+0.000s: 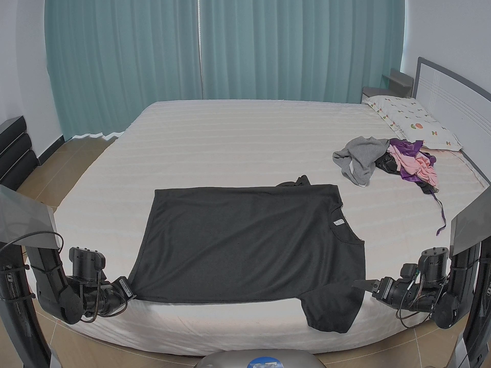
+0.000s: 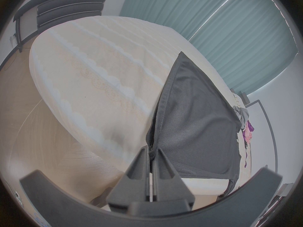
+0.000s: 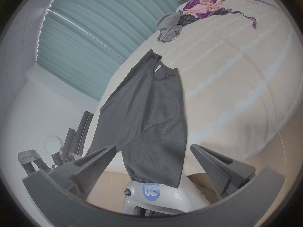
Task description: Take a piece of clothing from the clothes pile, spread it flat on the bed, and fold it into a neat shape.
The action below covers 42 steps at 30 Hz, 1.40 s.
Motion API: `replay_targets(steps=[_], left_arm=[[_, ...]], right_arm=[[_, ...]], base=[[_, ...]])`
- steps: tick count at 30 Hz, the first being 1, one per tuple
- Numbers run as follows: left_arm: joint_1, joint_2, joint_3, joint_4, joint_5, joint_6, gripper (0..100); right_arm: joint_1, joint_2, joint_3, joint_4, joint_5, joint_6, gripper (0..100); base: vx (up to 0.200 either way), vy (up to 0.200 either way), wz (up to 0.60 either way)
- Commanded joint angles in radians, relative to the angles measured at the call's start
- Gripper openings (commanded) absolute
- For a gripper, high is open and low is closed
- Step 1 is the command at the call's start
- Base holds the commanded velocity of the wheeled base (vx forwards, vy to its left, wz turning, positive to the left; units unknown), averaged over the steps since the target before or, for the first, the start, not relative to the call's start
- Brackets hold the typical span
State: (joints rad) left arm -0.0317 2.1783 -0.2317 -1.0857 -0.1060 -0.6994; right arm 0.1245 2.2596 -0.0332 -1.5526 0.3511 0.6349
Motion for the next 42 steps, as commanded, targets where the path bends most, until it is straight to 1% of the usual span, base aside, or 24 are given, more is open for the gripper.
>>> replay_targets(steps=[1,7,15,25,31,37,42], left_arm=[[0.003,0.001,-0.001,0.000,-0.004,-0.003,0],[0.003,0.000,-0.001,0.000,-0.006,-0.003,0],[0.003,0.003,-0.005,0.000,-0.008,-0.003,0],[0.003,0.001,-0.005,0.000,-0.008,-0.005,0],[0.003,0.001,-0.005,0.000,-0.008,-0.005,0],[0.003,0.000,-0.005,0.000,-0.008,-0.005,0],[0.001,-0.002,-0.005,0.000,-0.008,-0.005,0]], right_arm=[[0.009,0.058,-0.067,0.005,-0.012,-0.001,100],[0.011,0.124,-0.165,0.032,-0.020,-0.007,100],[-0.002,0.172,-0.237,0.039,-0.020,-0.009,100],[-0.020,0.155,-0.274,0.051,-0.023,-0.009,100],[-0.025,0.141,-0.272,0.080,-0.063,-0.011,100],[-0.028,0.121,-0.263,0.098,-0.063,-0.020,100],[-0.029,0.144,-0.320,0.137,-0.063,-0.021,100]], base=[[0.000,0.000,0.00],[0.000,0.000,0.00],[0.000,0.000,0.00],[0.000,0.000,0.00],[0.000,0.000,0.00],[0.000,0.000,0.00],[0.000,0.000,0.00]])
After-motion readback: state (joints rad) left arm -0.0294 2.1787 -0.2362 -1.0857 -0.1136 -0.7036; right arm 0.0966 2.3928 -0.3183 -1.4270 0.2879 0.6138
